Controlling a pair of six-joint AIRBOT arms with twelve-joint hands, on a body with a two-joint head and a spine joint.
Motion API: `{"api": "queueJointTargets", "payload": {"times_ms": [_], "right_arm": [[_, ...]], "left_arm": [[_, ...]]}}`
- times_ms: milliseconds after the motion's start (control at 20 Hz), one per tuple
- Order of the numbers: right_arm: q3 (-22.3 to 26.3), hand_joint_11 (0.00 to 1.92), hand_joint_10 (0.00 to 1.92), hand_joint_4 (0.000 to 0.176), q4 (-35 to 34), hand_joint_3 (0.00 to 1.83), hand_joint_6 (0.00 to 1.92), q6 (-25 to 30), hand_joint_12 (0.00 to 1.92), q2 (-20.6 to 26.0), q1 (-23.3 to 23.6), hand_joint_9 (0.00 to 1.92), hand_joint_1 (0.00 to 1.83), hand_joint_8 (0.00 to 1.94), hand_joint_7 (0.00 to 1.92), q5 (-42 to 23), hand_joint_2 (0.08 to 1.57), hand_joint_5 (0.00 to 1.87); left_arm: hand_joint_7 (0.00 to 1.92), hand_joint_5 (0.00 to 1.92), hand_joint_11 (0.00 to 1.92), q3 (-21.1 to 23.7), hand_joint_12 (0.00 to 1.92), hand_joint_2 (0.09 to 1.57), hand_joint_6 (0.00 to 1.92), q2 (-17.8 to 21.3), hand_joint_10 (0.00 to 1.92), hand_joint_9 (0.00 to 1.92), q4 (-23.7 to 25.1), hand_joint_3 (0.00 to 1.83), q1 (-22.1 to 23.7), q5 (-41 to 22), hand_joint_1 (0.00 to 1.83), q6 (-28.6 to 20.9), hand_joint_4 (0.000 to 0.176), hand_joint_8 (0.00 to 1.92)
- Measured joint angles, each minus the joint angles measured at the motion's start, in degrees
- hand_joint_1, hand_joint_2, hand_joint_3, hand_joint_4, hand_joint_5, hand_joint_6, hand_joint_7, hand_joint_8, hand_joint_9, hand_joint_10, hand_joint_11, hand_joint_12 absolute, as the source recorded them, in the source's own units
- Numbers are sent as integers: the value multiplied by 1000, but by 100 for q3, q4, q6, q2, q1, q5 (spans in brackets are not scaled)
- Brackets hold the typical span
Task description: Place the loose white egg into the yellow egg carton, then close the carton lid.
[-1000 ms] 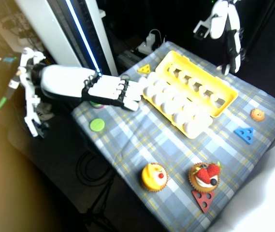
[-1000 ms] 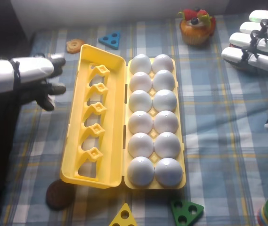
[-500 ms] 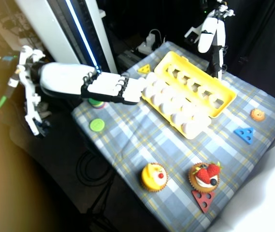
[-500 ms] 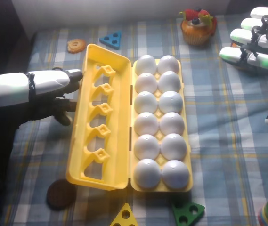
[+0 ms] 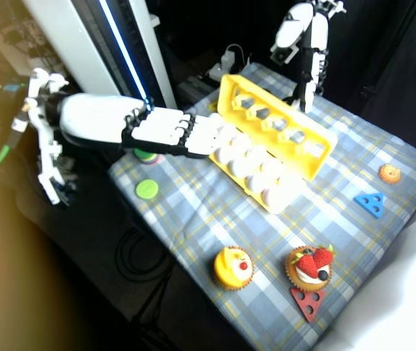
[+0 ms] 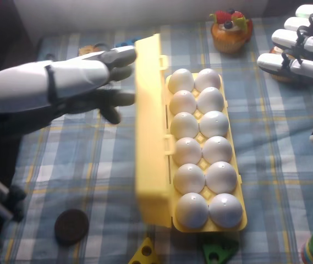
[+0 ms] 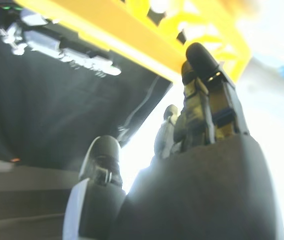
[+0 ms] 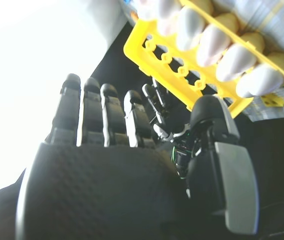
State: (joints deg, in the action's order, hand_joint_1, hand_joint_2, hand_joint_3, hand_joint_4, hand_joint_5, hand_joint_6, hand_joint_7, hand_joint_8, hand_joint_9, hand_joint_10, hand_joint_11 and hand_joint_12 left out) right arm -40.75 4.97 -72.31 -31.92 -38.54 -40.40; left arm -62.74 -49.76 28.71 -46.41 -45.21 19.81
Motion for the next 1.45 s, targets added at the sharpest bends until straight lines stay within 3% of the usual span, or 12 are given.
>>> {"api": "queueJointTargets", "payload": {"times_ms": [100,200,300,650,800,850,1000,1100,1150,1250,1300,1450], "right_arm": [[0,9,0,92,-31,4,0,0,4,17,-22,0,213,0,0,-26,1289,0],[0,19,0,81,-44,1,0,0,10,20,-22,0,222,0,0,-52,1285,0],[7,1,0,89,-50,1,0,0,1,28,-24,0,230,0,0,-70,1288,0],[11,12,0,81,-96,3,0,0,13,31,-63,0,174,0,0,-129,1295,0],[11,12,0,77,-101,4,0,0,27,35,-63,0,171,0,0,-131,1301,0],[11,2,0,76,-116,5,0,0,26,35,-63,0,179,0,0,-129,1303,0],[20,0,0,69,-114,0,0,0,268,44,-63,0,191,0,0,-142,1301,0],[85,0,0,55,-146,1,0,-2,65,114,-63,0,288,0,0,-227,1309,0],[122,0,0,80,-160,0,0,0,41,144,-63,0,320,0,0,-315,1296,0],[140,0,0,107,-166,0,0,0,34,188,-149,0,354,0,0,-531,1283,0],[149,0,0,96,-238,0,0,0,6,210,-188,0,376,0,0,-590,1272,0],[149,0,0,86,-341,0,0,-2,0,243,-247,0,396,0,0,-811,1257,0]], "left_arm": [[0,0,12,-170,1567,1318,0,-251,2,265,610,0,343,114,0,-321,79,0],[0,0,0,-363,1342,1356,0,-535,5,86,1130,9,610,343,0,-704,79,0],[0,0,0,-549,1518,1428,0,-782,52,164,1591,21,772,603,13,-1075,0,0],[0,0,0,-946,1660,1421,0,-1419,64,167,3447,0,1460,1008,1,-2426,38,0],[0,0,0,-975,1480,1424,0,-1523,61,137,4013,0,1604,997,0,-2728,35,0],[0,0,0,-975,1470,1425,0,-1506,56,123,4046,0,1635,1001,0,-2741,46,0],[0,0,0,-741,1278,1434,0,-1132,45,96,3976,3,1766,1003,0,-2503,16,0],[0,0,0,-435,1196,1474,0,-719,32,67,3475,10,1864,960,0,-1910,5,0],[0,0,0,-310,1068,1478,0,-564,26,56,3316,6,1908,940,0,-1676,19,0],[14,22,0,-63,944,1469,5,-271,27,69,3115,0,1965,905,0,-1202,0,2],[2,4,0,48,979,1458,0,-101,17,47,2865,0,1989,844,0,-870,0,0],[35,53,0,291,997,1406,14,337,20,62,1766,0,1974,763,156,205,52,7]]}}
